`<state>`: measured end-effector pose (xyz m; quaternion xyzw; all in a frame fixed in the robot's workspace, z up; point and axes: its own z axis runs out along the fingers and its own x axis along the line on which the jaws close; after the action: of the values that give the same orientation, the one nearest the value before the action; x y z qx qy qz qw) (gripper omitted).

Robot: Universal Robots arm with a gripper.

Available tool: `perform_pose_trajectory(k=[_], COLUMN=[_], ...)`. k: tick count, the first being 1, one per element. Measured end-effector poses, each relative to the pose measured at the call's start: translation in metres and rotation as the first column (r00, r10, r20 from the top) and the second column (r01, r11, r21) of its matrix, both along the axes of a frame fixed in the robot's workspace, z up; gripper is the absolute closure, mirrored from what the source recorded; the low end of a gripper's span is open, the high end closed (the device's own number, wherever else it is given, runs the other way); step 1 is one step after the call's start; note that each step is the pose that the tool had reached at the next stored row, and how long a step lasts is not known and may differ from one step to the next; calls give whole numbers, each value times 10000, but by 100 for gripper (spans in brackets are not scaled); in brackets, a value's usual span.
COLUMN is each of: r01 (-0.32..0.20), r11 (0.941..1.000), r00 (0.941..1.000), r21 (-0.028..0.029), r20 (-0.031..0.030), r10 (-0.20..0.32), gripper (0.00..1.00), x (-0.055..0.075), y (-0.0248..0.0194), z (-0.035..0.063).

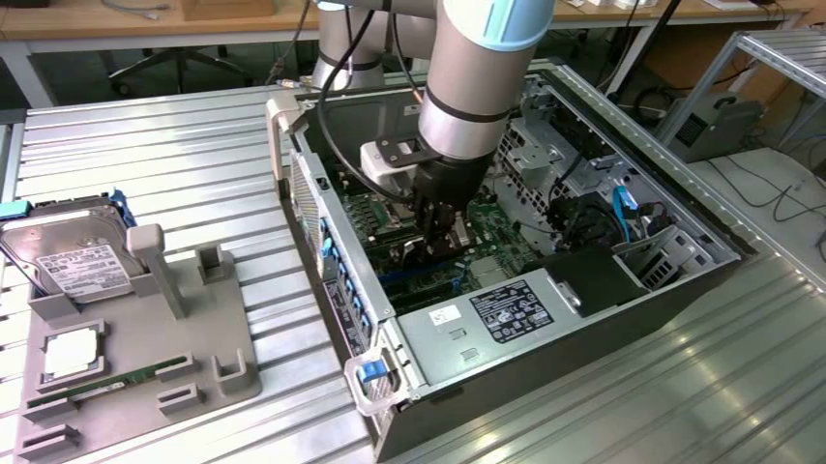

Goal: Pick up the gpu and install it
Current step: 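Insert the gpu into the slot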

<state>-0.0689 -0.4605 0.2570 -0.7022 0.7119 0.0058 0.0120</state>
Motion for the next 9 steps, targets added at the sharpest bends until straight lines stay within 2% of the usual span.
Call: perform_pose_trajectory(k=[9], r01=[1], r11=[10000], r00=[10000], r21=[-1], r20=[-1], r10=[-1], gripper=[73], x=[-1], y=[0], z=[-23])
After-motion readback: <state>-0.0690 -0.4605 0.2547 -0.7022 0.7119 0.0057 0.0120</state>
